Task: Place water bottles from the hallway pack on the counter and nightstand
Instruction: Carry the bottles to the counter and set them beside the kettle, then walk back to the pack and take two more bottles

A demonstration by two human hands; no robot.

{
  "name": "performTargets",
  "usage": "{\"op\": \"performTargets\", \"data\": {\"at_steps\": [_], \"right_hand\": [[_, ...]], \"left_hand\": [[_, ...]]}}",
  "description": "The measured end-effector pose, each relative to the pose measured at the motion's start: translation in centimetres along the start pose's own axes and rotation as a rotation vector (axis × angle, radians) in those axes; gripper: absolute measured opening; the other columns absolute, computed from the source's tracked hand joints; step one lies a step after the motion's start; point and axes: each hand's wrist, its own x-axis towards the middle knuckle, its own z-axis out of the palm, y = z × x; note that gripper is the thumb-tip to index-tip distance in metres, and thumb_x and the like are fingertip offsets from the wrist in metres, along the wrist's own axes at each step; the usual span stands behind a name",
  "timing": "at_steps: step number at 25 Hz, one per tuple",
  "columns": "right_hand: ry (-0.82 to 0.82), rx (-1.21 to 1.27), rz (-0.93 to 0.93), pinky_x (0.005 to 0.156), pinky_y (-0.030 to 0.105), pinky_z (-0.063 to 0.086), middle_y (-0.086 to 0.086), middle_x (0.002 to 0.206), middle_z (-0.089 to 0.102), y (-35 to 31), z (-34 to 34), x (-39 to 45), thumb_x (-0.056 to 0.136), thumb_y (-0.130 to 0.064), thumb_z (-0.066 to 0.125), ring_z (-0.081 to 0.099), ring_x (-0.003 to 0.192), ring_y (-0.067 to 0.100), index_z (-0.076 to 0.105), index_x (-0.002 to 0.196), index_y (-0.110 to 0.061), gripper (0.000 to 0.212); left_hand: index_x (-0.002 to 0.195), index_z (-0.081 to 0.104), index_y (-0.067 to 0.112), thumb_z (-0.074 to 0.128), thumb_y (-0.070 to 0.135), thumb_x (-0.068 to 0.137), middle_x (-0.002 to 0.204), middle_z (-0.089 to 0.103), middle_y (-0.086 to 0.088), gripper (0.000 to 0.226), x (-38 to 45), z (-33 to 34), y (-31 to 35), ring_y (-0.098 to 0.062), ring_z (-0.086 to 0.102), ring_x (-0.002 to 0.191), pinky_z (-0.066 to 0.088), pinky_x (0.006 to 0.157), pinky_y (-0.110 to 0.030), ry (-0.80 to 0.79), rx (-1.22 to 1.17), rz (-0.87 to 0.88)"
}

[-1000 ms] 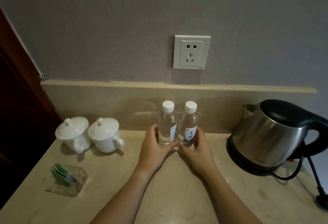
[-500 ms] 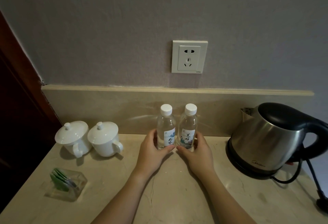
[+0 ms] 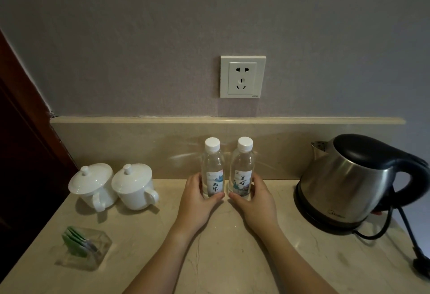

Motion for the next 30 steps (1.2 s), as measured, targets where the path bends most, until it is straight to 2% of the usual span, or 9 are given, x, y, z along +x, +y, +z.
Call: {"op": "performTargets", "data": {"at_steps": [4,8,11,13,15,17,22,26,30], "right_hand": [[-0.012,-0.019,-0.021,0.079,0.016,0.046,-0.028,0.110,0.058,0.1,0.0,0.3,0.077,-0.036,0.080,0.061,0.099,-0.001,0.046,0.124,-0.043,0.059],[0.024,0.081,0.028,0.091,0.025,0.047,-0.014,0.130,0.047,-1.0,-0.7,-1.1,0.075,-0.035,0.082,0.051,0.111,0.006,0.037,0.144,-0.024,0.084],[0.281,0.016,-0.225,0.082,0.030,0.048,-0.003,0.114,0.056,-4.5,-1.3,-2.5,0.083,-0.029,0.073,0.057,0.101,0.016,0.053,0.127,-0.013,0.052],[0.275,0.038,-0.477,0.075,0.024,0.045,-0.005,0.098,0.058,-10.0,0.2,-3.3,0.084,-0.031,0.065,0.056,0.089,0.012,0.060,0.111,-0.011,0.034],[0.116,0.095,-0.634,0.071,0.021,0.040,-0.007,0.092,0.060,-16.6,3.7,-4.5,0.082,-0.039,0.058,0.054,0.083,0.008,0.063,0.103,-0.014,0.033],[-0.128,0.139,-0.696,0.072,0.028,0.045,-0.006,0.095,0.064,-23.2,8.4,-7.0,0.081,-0.045,0.057,0.059,0.085,0.013,0.062,0.105,-0.017,0.037],[-0.624,0.104,-0.930,0.076,0.031,0.049,-0.008,0.110,0.061,-35.6,19.8,-18.9,0.086,-0.049,0.062,0.060,0.096,0.013,0.055,0.122,-0.023,0.046],[-0.906,0.156,-1.065,0.083,0.037,0.053,-0.009,0.118,0.058,-42.3,27.5,-32.3,0.085,-0.052,0.062,0.059,0.101,0.013,0.051,0.131,-0.025,0.054],[-1.043,0.229,-1.072,0.082,0.034,0.050,-0.008,0.116,0.057,-47.9,34.4,-42.9,0.085,-0.048,0.064,0.058,0.099,0.013,0.052,0.131,-0.023,0.054]], "left_hand": [[0.111,0.051,0.036,0.082,0.028,0.077,0.114,0.056,0.005,0.047,0.2,0.0,0.1,-0.007,0.061,0.105,0.052,0.090,-0.028,-0.042,0.038,0.012],[0.131,0.048,0.025,0.085,0.034,0.073,0.123,0.048,0.009,0.069,-0.9,-0.7,1.0,-0.002,0.054,0.113,0.046,0.097,-0.022,-0.006,0.017,0.001],[0.114,0.062,0.023,0.079,0.027,0.080,0.107,0.064,0.006,0.037,-3.0,-4.4,4.2,-0.007,0.064,0.091,0.054,0.078,-0.019,0.134,0.036,0.047],[0.096,0.069,0.022,0.075,0.020,0.084,0.088,0.068,0.008,0.014,-4.6,-9.1,7.0,-0.010,0.065,0.077,0.054,0.067,-0.018,0.248,0.127,0.153],[0.089,0.069,0.023,0.074,0.021,0.084,0.083,0.068,0.009,0.007,-6.3,-15.4,9.0,-0.010,0.064,0.075,0.052,0.064,-0.019,0.416,0.251,0.230],[0.090,0.071,0.021,0.070,0.030,0.083,0.085,0.067,0.011,0.011,-9.5,-23.5,9.4,-0.008,0.064,0.078,0.052,0.068,-0.025,0.620,0.408,0.187],[0.106,0.069,0.024,0.068,0.043,0.084,0.103,0.062,0.012,0.029,-25.4,-42.8,8.2,-0.013,0.057,0.106,0.049,0.089,-0.033,0.998,0.723,-0.253],[0.111,0.068,0.021,0.070,0.039,0.081,0.112,0.064,0.004,0.035,-38.4,-52.1,7.5,-0.018,0.058,0.111,0.047,0.094,-0.033,1.164,0.815,-0.424],[0.120,0.065,0.021,0.070,0.038,0.083,0.119,0.062,0.006,0.041,-47.3,-59.4,6.2,-0.014,0.057,0.114,0.046,0.098,-0.031,1.236,0.842,-0.538]]}}
